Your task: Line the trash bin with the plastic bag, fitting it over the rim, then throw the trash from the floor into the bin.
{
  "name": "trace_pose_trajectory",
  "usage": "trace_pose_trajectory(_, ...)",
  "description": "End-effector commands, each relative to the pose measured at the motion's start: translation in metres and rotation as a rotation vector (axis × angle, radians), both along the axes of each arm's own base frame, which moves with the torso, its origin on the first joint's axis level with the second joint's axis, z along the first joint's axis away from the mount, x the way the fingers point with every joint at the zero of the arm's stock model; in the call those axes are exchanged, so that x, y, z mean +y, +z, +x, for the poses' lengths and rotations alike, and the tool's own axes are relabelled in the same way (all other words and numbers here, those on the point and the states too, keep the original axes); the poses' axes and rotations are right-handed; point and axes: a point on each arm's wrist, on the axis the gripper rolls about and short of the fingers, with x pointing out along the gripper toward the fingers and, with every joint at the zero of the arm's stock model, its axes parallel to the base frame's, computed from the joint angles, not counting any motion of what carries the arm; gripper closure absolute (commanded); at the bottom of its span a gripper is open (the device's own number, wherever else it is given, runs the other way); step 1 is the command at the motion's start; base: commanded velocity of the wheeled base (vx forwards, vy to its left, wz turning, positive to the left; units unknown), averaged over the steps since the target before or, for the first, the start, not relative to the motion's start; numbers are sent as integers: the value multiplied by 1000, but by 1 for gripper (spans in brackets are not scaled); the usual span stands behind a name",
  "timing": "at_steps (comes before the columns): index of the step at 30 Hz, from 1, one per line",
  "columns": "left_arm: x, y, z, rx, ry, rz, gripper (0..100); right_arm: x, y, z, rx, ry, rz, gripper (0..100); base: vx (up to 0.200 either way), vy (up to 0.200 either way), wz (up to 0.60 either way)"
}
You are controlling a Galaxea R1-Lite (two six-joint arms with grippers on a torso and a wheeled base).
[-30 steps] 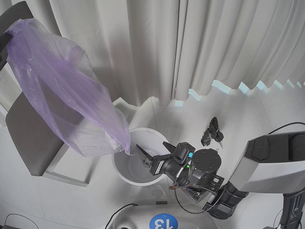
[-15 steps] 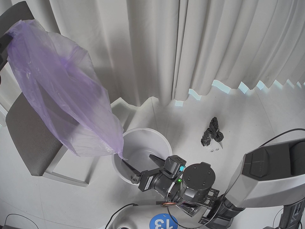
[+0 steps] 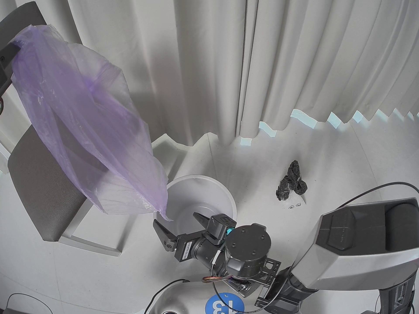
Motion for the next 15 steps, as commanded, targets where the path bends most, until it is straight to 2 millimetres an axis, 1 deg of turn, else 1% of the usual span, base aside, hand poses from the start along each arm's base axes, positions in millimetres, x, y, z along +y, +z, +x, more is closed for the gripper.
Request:
trace_pose_trajectory(1,0,-1,1,4,0,2,100,13,-12,8,10,-20,-18,0,0,0,0)
trace_pose_trajectory(3,0,-1,1,5,2,2,100,19,-10,16,3,-60,-10,0,0,0,0)
trace_pose_trajectory(4,0,-1,1,5,2,2,100,19,-10,16,3,-63,-10,0,0,0,0)
trace_pose_trajectory(5,0,-2,1,7,3,3,100,23,-9,22,-1,-102,-3,0,0,0,0)
trace_pose_trajectory(6,0,-2,1,7,3,3,100,23,-6,26,-5,-131,4,0,0,0,0)
trace_pose_trajectory(7,0,-2,1,7,3,3,100,23,-6,26,-5,-131,4,0,0,0,0)
trace_pose_trajectory(8,0,-2,1,8,3,3,100,23,-3,31,-11,-164,18,0,0,0,0)
trace_pose_trajectory(11,0,-4,1,13,3,4,100,18,1,41,-16,-223,37,0,0,0,0)
trace_pose_trajectory(15,0,-4,2,14,1,4,100,4,10,55,-14,-273,71,0,0,0,0)
